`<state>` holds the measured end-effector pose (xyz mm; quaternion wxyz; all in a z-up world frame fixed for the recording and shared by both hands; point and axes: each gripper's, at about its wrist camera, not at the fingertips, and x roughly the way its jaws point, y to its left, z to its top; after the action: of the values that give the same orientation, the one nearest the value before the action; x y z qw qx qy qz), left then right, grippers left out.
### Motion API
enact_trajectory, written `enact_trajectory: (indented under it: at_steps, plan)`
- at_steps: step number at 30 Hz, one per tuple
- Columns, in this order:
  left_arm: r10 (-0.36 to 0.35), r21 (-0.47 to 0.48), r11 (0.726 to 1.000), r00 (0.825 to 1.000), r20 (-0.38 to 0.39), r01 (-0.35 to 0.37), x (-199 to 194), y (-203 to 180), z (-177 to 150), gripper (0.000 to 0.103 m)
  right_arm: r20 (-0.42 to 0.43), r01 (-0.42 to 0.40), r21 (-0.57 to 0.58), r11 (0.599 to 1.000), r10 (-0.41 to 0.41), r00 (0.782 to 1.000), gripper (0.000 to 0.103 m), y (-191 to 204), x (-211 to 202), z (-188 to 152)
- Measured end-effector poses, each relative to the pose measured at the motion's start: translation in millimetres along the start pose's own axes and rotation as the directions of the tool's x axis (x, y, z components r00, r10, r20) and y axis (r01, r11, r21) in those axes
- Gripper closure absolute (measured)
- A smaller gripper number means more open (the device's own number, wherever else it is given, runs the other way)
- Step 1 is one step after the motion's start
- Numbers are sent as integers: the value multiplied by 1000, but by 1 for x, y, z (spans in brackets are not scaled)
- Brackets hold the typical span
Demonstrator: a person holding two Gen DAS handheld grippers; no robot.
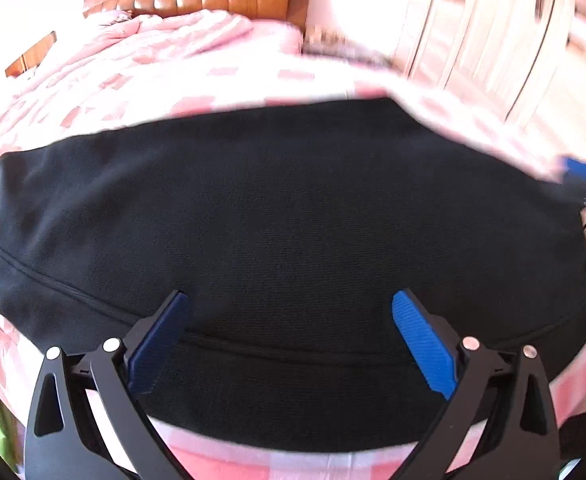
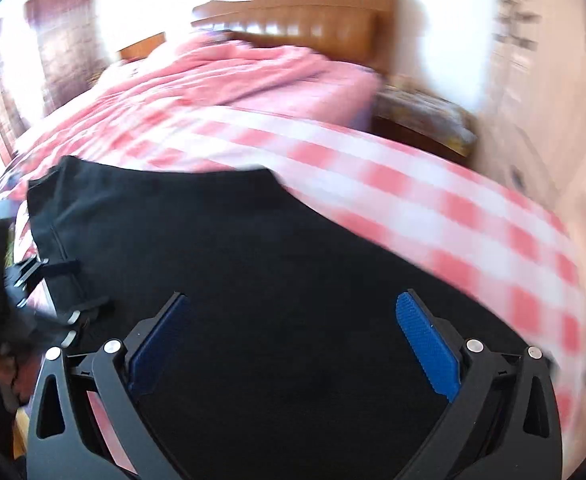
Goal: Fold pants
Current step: 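Grasp the folded leg end of the black sweatpants with the left tool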
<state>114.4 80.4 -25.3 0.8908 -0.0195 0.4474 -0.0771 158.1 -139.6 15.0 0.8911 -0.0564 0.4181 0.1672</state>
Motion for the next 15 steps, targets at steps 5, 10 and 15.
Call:
enact_trajectory:
  at_steps: [5,10,15]
  plan:
    - [132,-83,987,990,-44,-135,0,57,7,2,-70,-174,25,984,175,982,4,45,71,45]
    - [153,-64,986,987,-56,-156,10,80,-4,1,-171,-197,-14,980,191,967,4,91,129,65]
    - [124,-142,982,992,-2,-122,-10,108,-7,1,-123,-96,-110,989,82,989,4,100,144,63]
